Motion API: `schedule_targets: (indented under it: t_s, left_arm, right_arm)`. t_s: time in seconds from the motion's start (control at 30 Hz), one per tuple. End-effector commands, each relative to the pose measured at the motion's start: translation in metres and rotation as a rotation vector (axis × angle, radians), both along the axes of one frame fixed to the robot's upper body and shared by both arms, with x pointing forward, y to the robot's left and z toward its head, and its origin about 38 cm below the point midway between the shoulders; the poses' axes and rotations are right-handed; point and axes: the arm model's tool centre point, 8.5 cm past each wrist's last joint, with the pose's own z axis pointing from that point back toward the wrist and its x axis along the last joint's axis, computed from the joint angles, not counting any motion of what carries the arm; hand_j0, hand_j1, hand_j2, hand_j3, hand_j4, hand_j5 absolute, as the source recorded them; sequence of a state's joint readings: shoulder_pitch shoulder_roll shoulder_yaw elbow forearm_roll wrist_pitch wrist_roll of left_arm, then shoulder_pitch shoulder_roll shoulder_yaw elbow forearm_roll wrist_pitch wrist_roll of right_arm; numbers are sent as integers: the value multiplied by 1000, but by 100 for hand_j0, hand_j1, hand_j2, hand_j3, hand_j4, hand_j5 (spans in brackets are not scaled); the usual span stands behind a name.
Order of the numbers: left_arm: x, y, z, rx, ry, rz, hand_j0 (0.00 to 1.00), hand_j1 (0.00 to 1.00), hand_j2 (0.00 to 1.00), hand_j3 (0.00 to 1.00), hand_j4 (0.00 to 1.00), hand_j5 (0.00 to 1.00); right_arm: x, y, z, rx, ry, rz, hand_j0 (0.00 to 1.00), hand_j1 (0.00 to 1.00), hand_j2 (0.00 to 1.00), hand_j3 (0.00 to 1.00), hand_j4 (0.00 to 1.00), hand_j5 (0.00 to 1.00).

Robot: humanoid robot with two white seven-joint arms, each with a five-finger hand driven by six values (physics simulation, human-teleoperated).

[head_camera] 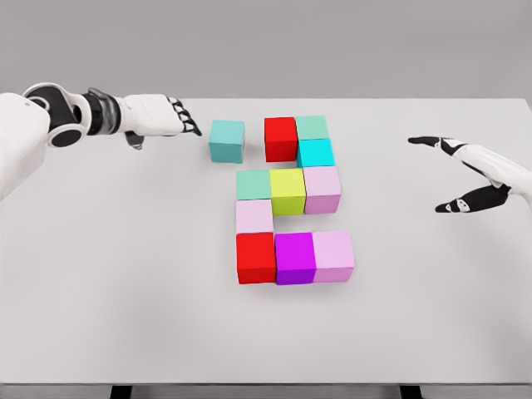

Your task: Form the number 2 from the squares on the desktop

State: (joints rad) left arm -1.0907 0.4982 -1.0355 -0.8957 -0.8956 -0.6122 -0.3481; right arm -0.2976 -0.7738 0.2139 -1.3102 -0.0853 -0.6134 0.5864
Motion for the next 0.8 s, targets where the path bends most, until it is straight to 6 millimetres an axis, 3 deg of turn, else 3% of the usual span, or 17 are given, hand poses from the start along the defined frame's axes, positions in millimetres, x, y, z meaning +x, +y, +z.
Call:
schedule_targets:
  t_s: [0.0,0.37,0.77]
  left_arm:
    - [-1,-2,3,-8,-7,-8,99,99,99,99,99,99]
    - [-7,6,-1,4,7,-13,100,100,100,100,100,100]
    - [-12,-15,-6,6,14,-65,100,100,100,100,100,100]
  right_arm:
    - [0,0,1,7,-1,-1,100,100,100,100,100,100]
    - [0,0,1,6,1,-1,100,100,100,100,100,100]
    - [0,0,1,7,1,0,100,100,100,100,100,100]
